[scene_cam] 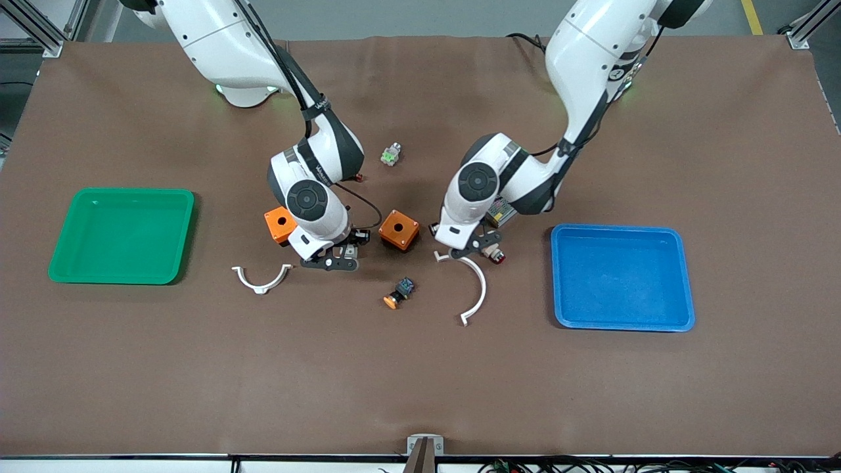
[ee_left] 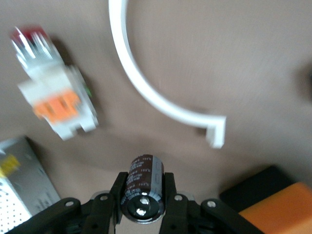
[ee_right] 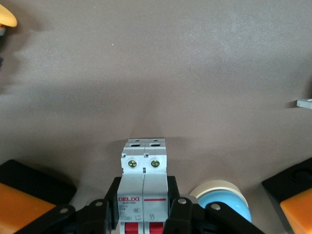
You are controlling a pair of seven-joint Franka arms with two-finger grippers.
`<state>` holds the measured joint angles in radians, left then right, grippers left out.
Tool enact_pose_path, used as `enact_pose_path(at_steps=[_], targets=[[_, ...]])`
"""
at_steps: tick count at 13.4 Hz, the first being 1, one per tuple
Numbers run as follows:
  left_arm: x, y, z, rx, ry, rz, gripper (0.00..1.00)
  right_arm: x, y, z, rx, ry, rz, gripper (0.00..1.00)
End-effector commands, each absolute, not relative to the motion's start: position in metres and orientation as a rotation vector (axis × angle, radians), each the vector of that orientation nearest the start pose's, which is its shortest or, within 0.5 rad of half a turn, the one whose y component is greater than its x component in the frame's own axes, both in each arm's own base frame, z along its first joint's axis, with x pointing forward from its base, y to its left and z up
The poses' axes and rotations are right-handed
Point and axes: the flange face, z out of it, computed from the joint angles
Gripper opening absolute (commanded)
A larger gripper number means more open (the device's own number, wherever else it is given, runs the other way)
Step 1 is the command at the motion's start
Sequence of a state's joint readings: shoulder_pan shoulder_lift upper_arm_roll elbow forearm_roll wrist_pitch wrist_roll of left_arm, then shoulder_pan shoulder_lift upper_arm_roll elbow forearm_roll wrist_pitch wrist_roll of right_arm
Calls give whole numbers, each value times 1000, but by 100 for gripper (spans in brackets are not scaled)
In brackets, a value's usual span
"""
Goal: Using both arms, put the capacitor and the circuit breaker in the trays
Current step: 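Carry the breaker to the green tray while the left gripper carries the capacitor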
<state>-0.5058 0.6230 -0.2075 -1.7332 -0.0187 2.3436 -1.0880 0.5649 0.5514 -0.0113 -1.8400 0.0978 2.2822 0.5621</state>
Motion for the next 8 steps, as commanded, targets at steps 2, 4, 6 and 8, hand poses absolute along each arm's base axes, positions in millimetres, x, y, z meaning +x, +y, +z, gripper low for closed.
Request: enact_pose_path(at_steps=[2,4,6,8], targets=[[572,-319,327,-3106,-672,42,0,547,320,313,-3131,140,262,23],[598,-248,340,-3107,-592,56,0,560,279,387,-3136,209,362,23],[616,-173,332,-3106,-538,96,0,567,227,453,-3135,182,442,23],[624,-107,313,-3110,-483,148,0,572,140,491,-3128,150,485,23]])
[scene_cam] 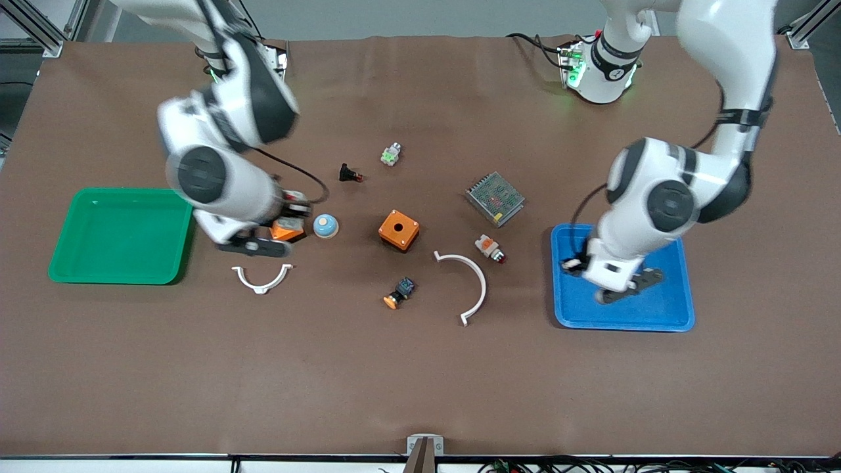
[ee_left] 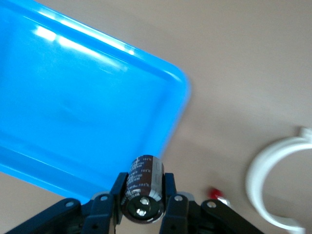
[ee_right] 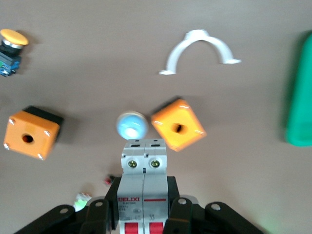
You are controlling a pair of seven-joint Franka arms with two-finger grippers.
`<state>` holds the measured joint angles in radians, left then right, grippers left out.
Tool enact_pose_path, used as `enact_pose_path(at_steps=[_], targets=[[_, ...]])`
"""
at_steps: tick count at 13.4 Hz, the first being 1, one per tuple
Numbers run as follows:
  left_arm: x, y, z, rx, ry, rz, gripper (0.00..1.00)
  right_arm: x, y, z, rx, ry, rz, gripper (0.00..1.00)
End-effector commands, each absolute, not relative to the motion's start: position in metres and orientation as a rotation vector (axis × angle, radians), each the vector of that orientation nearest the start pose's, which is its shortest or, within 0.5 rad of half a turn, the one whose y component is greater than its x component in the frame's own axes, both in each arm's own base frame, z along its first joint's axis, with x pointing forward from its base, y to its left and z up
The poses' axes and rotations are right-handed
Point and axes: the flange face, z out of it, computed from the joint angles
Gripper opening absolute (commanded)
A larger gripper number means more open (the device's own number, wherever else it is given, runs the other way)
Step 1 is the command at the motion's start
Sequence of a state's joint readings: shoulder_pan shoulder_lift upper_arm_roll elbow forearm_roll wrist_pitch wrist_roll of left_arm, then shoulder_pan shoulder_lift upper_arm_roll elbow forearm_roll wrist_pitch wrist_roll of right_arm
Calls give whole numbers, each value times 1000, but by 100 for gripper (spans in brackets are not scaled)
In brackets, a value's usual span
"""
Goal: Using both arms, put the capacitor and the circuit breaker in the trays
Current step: 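Carry the breaker to the green tray while the left gripper carries the capacitor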
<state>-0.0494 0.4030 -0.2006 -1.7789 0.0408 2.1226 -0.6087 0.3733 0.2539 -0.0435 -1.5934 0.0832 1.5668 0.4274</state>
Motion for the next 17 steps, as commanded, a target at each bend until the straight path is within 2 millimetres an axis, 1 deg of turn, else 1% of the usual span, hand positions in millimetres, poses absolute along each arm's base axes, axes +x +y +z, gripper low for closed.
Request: enact_pose_path(at_steps=[1,2,3,4,5,6,7,8,9,10,12,13,14,15,16,17], targets=[[623,-71,299,-3118,-443,175,0,575,93,496,-3124,129,509,23],[622,-42,287,-3129,-416,191,0,578,50,494,-3129,119,528,23],[618,-23,274,-3134,-389,216,1,580,9,487,-3134,105,544,23],[615,-10,263,-3138,-384,226,1,581,-28,480,-3134,89,547,23],[610,-7,250,-3141,-371,247,1,581,-58,472,-3131,83,528,23],[606,-7,239,-3140,-372,269,3,579,-79,460,-3144,78,508,23],[604,-7,226,-3141,-375,284,4,577,-97,445,-3162,91,489,23],[604,-6,220,-3142,-378,289,7,576,-112,436,-3172,96,464,23],[603,-5,211,-3142,-379,309,17,576,-126,425,-3174,82,446,23],[604,-5,204,-3139,-366,304,29,577,-141,408,-3170,59,432,23],[607,-1,193,-3129,-347,289,42,578,-168,373,-3165,23,422,23],[608,0,194,-3129,-349,285,58,577,-181,356,-3164,30,438,23],[611,0,199,-3128,-367,268,84,574,-190,340,-3157,31,445,23],[615,-2,211,-3129,-348,250,100,571,-195,325,-3156,24,433,23],[619,-4,231,-3127,-343,219,100,565,-201,310,-3157,23,412,23],[623,-5,251,-3122,-337,208,100,560,-203,297,-3158,10,398,23]])
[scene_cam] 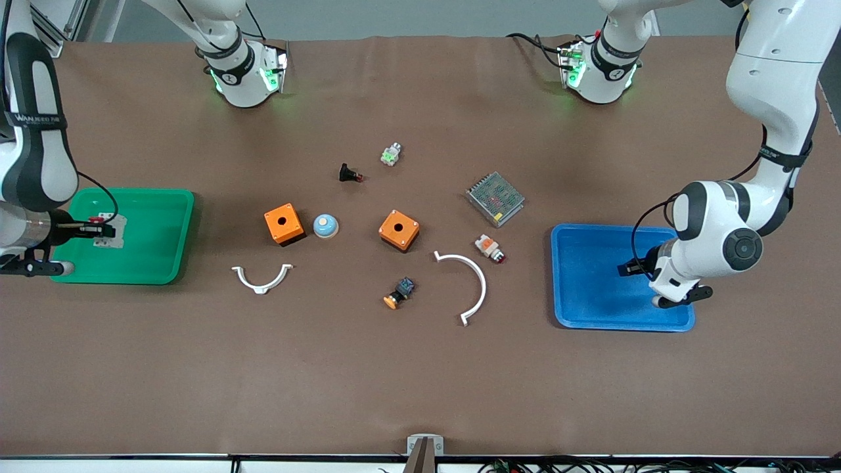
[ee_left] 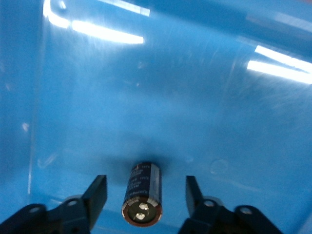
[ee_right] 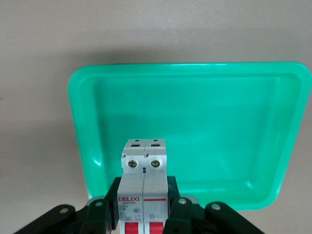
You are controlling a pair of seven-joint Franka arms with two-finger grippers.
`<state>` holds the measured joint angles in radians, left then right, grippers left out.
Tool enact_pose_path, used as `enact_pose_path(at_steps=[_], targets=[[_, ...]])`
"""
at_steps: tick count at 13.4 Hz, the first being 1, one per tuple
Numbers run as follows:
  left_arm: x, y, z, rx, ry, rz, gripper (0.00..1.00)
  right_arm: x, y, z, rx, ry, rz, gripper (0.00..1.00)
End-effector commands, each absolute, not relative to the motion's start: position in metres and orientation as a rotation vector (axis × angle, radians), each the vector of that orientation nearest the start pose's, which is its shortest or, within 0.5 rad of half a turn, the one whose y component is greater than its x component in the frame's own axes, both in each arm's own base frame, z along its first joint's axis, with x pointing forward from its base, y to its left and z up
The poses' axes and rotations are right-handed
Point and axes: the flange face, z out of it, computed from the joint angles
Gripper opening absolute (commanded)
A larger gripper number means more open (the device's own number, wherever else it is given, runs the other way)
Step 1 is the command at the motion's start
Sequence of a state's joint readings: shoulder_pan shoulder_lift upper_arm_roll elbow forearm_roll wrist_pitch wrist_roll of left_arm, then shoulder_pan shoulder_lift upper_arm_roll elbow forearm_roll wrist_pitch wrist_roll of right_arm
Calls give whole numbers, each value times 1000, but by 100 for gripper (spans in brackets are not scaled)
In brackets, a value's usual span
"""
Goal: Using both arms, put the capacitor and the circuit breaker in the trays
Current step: 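Release the breaker in the green tray while the left gripper releases the capacitor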
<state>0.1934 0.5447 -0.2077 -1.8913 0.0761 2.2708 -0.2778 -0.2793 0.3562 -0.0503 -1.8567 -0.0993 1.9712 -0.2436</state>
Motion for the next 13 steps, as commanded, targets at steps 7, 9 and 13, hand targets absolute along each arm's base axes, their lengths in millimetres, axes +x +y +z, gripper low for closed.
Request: enact_pose_path(at_steps=[7,9,13], targets=[[671,11,474,-3102,-348,65,100,547,-229,219,-3144,40,381,24],[663,12,514,-3095,-313,38,100,543,-227,214,-3142,39,379,27],[622,6,605,-3066,-262,-100,100,547,-223,236,-3149,39,369,100]])
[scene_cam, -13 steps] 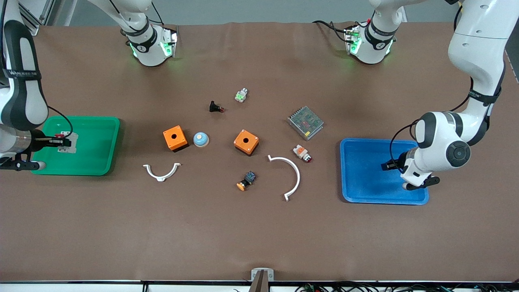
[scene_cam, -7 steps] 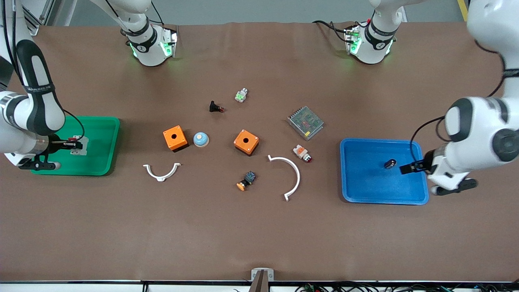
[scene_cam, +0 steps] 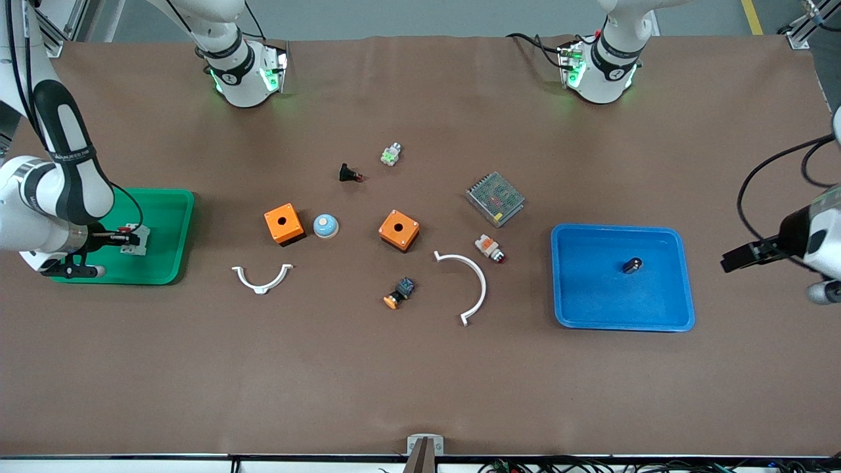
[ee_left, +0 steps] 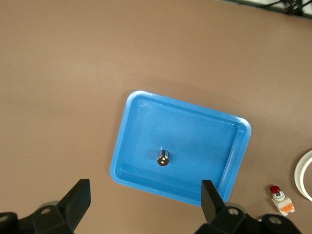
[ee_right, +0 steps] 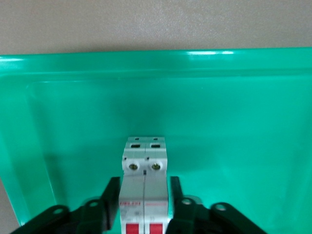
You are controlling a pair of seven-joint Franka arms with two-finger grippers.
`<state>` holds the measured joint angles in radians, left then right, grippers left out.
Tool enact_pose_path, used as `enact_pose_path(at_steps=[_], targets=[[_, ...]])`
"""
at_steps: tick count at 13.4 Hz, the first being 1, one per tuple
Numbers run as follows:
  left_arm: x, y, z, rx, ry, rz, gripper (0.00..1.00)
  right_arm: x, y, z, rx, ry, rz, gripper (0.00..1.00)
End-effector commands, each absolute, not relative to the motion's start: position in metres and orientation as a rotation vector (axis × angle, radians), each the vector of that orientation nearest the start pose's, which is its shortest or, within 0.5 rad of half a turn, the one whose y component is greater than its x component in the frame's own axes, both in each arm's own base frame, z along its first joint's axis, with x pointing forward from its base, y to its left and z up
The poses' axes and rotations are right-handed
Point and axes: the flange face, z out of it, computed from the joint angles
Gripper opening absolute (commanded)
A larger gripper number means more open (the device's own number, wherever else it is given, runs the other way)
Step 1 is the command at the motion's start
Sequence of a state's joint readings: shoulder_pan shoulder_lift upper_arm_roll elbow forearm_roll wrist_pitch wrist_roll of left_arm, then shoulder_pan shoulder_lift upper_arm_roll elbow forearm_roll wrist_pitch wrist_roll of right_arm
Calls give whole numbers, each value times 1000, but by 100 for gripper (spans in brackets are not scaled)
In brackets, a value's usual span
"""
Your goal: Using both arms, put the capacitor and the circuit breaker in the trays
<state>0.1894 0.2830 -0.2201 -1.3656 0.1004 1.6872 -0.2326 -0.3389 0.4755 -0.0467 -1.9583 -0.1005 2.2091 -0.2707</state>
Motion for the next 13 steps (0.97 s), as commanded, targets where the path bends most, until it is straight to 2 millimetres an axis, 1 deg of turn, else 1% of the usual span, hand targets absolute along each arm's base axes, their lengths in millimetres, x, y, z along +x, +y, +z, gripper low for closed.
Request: enact_pose_path(at_steps=[1,2,4,6,7,8,9,10,11,12,13], targets=[[612,5,618,-3071,-223,-97,100,548,-220,253,-3150,37,372,100],[603,4,627,-3077,-138,-79,100,552,-213,274,-3152,40,368,100],[588,4,643,-3096,-30,-68,100,558,-183,316,-3153,27,370,100],[573,4,650,-3126,-31,-27,100,562,-133,357,-3182,146,360,100],[558,-6,655,-3132,-19,-42,100,560,-115,374,-3191,183,360,100],[549,-16,651,-3129,-1,-48,100,557,-96,396,-3198,182,352,100],[538,-20,652,-3126,6,-55,100,554,-80,413,-3206,185,337,100],[528,-23,654,-3126,2,-53,100,550,-67,430,-3213,202,324,100],[522,-26,654,-3124,-3,-49,100,546,-58,446,-3217,193,320,100],[517,-29,655,-3123,4,-49,100,544,-53,462,-3208,193,308,100],[514,-26,656,-3126,-3,-51,100,542,-49,478,-3158,210,298,100]])
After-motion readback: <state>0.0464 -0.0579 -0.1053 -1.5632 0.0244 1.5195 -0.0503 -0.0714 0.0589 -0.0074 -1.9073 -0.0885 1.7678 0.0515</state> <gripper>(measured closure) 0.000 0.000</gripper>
